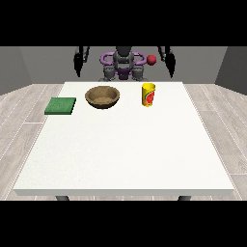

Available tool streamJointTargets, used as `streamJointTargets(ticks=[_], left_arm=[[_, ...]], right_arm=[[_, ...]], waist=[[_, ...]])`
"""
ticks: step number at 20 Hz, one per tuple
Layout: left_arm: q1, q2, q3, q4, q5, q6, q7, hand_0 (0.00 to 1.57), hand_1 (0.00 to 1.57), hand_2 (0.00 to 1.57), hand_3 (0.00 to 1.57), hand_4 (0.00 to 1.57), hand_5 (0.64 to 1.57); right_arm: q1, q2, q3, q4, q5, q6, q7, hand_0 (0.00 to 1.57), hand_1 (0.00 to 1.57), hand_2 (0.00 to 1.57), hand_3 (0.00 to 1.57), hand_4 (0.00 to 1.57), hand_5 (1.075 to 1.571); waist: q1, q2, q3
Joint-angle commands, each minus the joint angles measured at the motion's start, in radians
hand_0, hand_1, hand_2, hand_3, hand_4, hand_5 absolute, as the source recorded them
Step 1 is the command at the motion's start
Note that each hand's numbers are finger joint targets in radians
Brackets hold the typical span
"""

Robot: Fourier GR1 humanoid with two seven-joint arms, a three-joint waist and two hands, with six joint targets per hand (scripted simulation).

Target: Pick the cup and pour the ball into the bowl, then pick the bowl and place it on the pad

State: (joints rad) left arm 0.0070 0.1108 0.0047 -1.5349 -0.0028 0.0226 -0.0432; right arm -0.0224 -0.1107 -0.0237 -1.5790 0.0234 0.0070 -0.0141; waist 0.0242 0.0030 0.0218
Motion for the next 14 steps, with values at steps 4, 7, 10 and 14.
streamJointTargets(ticks=[4,7,10,14], left_arm=[[-0.005,0.039,0.014,-0.086,0.012,-0.009,0.074,0.00,0.00,0.00,0.00,0.66,1.566],[0.043,-0.067,-0.009,-0.150,0.145,-0.021,0.218,0.00,0.00,0.00,0.00,0.66,1.566],[0.085,-0.089,-0.050,-0.234,0.152,0.017,0.375,0.00,0.00,0.00,0.00,0.63,1.564],[0.043,-0.100,-0.070,-0.340,0.111,0.108,0.486,0.00,0.00,0.00,0.00,0.60,1.563]], right_arm=[[-0.010,-0.032,-0.011,-0.084,-0.012,0.006,0.081,0.00,0.00,0.00,0.00,0.87,1.533],[0.094,0.034,-0.033,-0.113,-0.132,0.012,0.211,0.00,0.00,0.00,0.00,0.87,1.533],[0.119,0.038,-0.037,-0.173,-0.160,-0.019,0.361,0.00,0.00,0.00,0.00,0.86,1.530],[0.091,0.043,0.003,-0.337,-0.140,-0.069,0.512,0.00,0.00,0.00,0.00,0.82,1.528]], waist=[[0.001,-0.230,-0.0161],[-0.048,-0.387,-0.0206],[-0.025,-0.457,-0.0215],[-0.062,-0.399,-0.0220]])
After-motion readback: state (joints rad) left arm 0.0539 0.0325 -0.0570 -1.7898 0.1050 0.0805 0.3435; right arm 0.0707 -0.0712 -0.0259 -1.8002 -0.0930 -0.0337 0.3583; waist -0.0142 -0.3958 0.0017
